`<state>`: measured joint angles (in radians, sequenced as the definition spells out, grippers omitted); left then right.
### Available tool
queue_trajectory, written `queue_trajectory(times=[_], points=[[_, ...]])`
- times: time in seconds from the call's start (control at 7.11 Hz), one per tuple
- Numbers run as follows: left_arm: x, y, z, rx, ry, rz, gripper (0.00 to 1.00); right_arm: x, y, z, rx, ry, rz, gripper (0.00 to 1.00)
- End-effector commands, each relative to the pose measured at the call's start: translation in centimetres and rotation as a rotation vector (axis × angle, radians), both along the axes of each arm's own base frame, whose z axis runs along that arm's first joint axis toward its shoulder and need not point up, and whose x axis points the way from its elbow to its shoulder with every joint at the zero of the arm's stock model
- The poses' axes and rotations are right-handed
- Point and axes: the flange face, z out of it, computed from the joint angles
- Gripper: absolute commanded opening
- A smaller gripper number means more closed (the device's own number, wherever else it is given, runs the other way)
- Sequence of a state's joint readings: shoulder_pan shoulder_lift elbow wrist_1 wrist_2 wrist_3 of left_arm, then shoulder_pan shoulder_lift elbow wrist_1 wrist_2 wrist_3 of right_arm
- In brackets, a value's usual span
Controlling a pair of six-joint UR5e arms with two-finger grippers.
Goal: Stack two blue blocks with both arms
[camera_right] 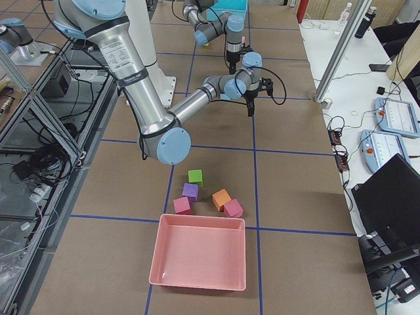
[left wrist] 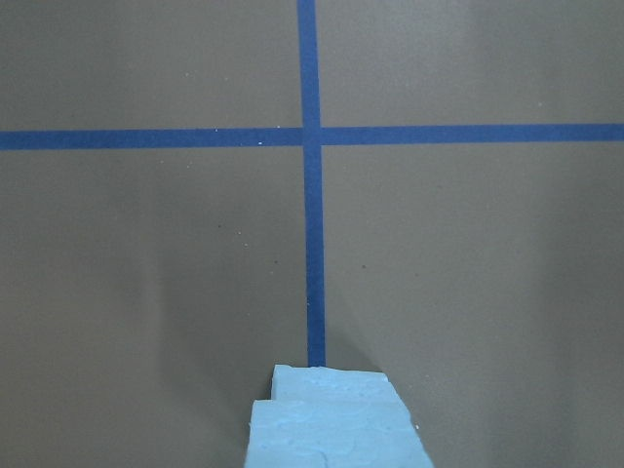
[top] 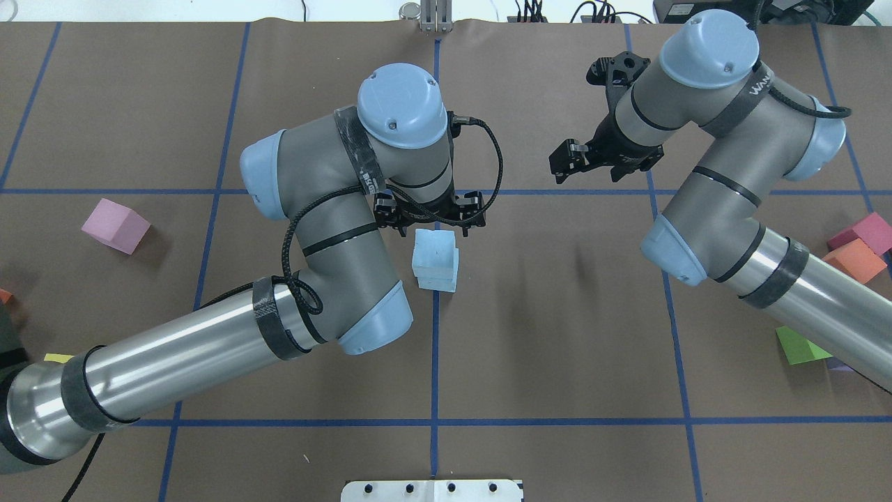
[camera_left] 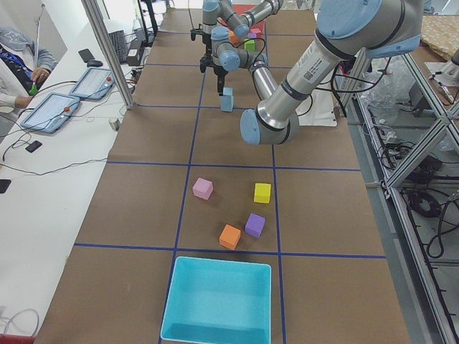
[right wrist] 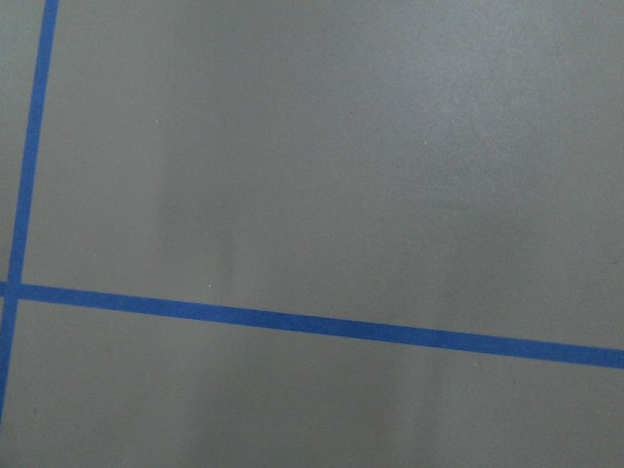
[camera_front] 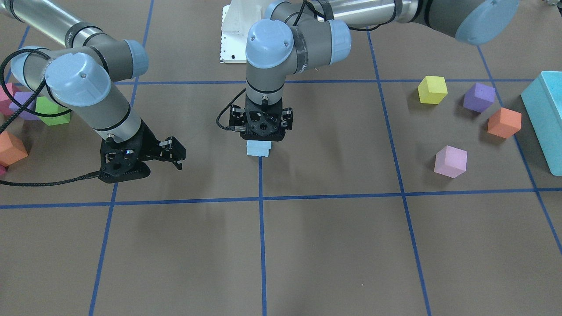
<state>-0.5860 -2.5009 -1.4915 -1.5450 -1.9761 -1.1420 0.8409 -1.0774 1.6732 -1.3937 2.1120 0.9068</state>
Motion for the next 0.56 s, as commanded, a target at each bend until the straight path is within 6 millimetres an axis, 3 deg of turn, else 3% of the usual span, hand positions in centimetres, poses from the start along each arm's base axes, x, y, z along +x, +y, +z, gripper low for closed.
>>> queue_trajectory(times=[0.0, 0.28, 0.42], points=[[-6.8, -3.3, 1.8, 0.058, 0.022, 0.013, 1.00, 6.1, 0.6, 1.7, 0.052, -0.033, -0.054, 1.00], [-18.3, -5.8, 4.0, 0.142, -0.015, 0.057, 1.00, 13.5, -2.0, 5.0, 0.137, 0.026, -0.023, 1.00], [-24.6, -6.4, 6.5, 0.201, -0.035, 0.073, 1.00, 17.1, -2.8, 6.3, 0.129, 0.031, 0.016, 1.00]])
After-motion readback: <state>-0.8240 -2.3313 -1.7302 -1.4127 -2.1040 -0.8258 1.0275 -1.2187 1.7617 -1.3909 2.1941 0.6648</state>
